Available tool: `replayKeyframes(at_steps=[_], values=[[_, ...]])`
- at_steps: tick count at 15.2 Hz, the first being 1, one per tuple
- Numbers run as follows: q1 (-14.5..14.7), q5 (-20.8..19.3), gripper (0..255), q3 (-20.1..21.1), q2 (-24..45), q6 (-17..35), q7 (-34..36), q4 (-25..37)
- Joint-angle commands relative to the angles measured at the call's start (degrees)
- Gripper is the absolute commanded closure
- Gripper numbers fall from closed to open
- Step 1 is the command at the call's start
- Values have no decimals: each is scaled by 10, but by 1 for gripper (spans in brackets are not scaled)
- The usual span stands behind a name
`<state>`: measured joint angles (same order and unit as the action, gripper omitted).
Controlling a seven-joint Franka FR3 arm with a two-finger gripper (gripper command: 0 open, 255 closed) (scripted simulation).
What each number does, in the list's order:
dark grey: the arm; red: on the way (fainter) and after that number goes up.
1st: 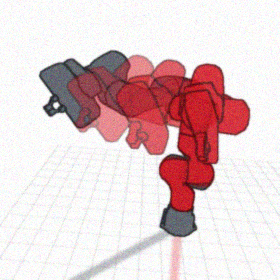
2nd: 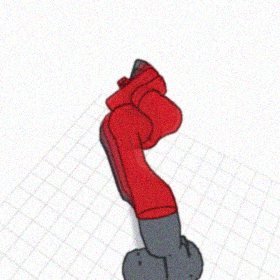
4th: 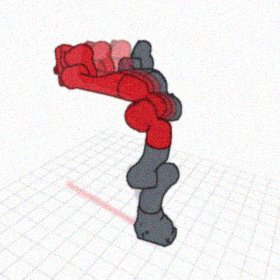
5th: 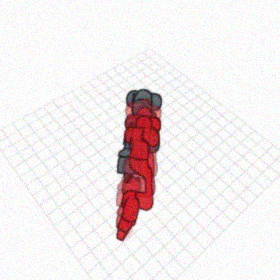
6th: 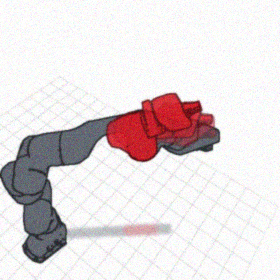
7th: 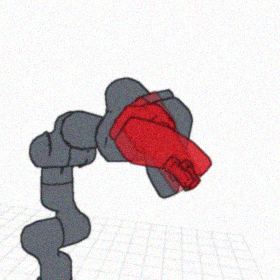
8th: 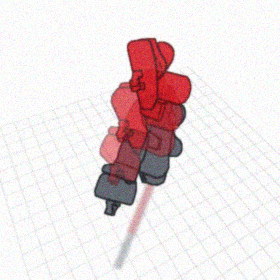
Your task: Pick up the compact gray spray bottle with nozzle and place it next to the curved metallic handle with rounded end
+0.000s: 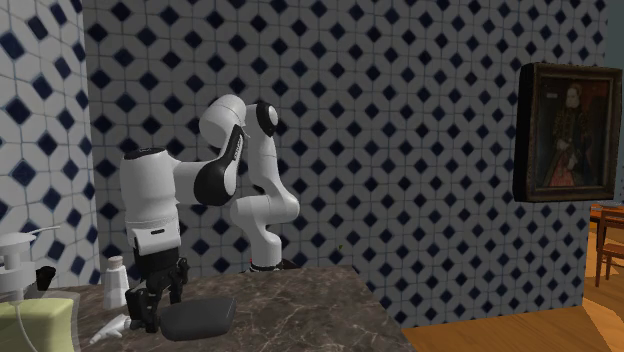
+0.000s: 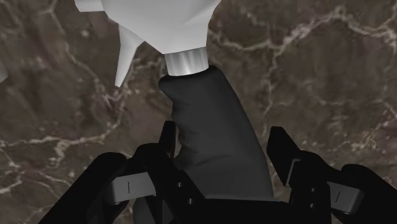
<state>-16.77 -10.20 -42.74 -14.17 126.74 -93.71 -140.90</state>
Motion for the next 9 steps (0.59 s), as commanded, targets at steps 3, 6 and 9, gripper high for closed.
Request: replayKeyframes(at_steps=[3, 6, 9], values=[[-3, -6, 255, 5, -12, -18, 5, 8], [-6, -12, 255, 13, -28, -44, 12, 20], [-8, -17, 255, 21, -42, -70, 18, 33]])
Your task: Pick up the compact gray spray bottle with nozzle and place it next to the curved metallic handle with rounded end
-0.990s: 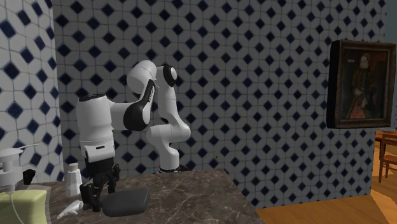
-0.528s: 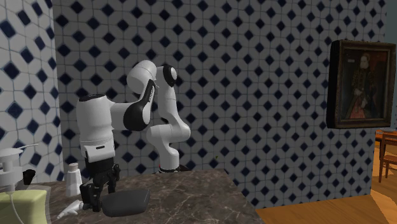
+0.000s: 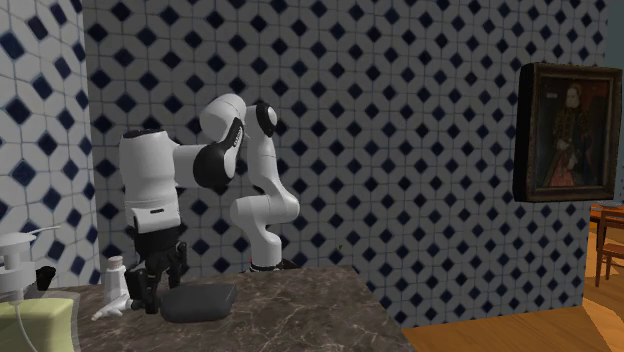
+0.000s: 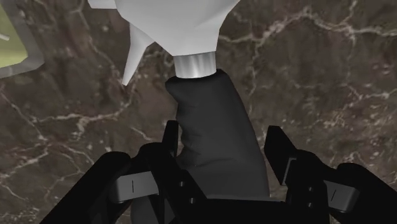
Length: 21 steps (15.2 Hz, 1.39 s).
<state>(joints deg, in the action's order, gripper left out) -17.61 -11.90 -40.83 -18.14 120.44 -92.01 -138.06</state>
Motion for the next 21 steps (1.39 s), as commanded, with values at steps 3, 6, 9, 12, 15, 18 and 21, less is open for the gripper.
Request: replayKeyframes(at_steps=[3, 6, 9, 12, 15, 18, 21], values=[[-2, -3, 255, 9, -15, -33, 5, 19], [-3, -6, 255, 16, -25, -58, 9, 35], [-4, -7, 255, 22, -34, -83, 12, 51], [-5, -7, 255, 29, -42, -107, 14, 68], [-5, -6, 255, 34, -48, -131, 16, 87], [-4, -6, 255, 40, -52, -155, 17, 106], [-4, -4, 255, 45, -56, -178, 18, 127]])
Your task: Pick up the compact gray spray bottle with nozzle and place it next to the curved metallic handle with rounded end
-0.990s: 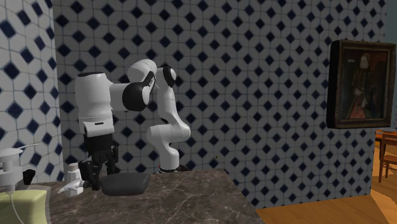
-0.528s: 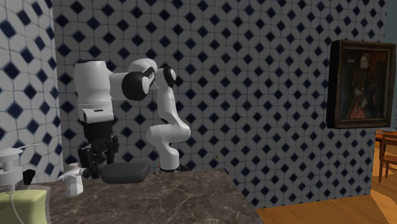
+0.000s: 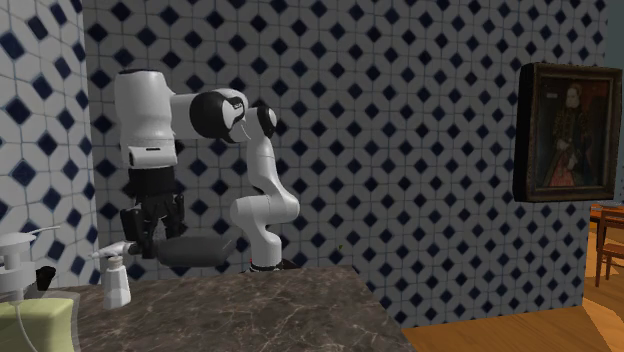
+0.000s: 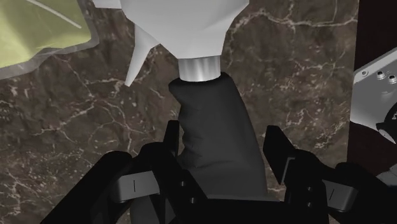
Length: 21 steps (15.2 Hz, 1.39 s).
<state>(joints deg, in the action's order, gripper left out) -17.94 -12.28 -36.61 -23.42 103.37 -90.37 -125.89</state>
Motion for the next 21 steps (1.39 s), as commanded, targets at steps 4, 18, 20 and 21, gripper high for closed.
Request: replayKeyframes(at_steps=[4, 18, 20, 21], values=[[1, 2, 255, 8, -5, -38, 1, 33], [-39, -40, 255, -51, -36, -95, -95, 77], [-47, -50, 255, -71, -38, -98, -121, 83], [-50, -54, 255, -81, -38, -100, -135, 88]])
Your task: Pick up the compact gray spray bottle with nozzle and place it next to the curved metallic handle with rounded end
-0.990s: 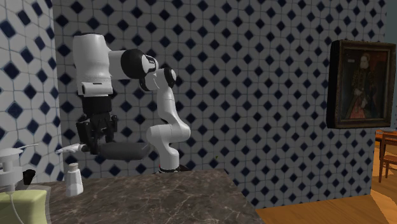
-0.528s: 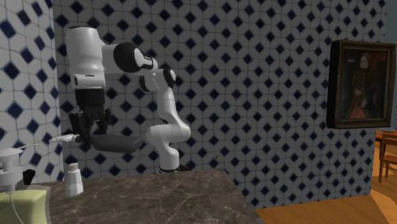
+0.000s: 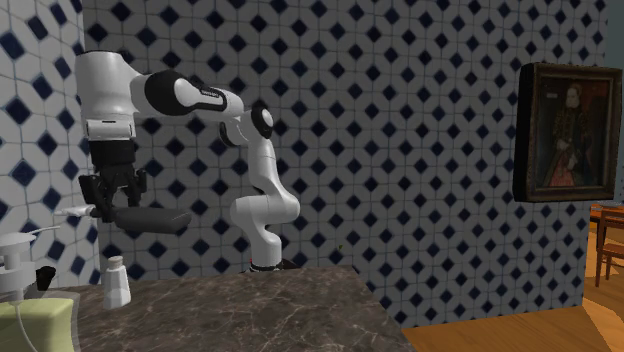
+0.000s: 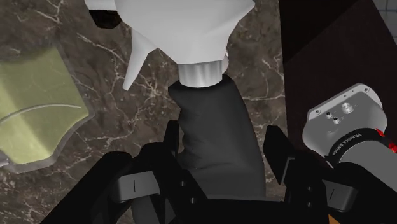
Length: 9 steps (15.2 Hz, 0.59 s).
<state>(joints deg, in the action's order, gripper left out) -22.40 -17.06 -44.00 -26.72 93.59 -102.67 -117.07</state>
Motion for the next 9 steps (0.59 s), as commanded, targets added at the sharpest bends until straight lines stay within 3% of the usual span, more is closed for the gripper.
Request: replayKeyframes(at_steps=[1, 9], values=[[-9, -11, 255, -18, -4, -3, -26, 5], [-14, -25, 255, -127, 27, -7, -148, 66]])
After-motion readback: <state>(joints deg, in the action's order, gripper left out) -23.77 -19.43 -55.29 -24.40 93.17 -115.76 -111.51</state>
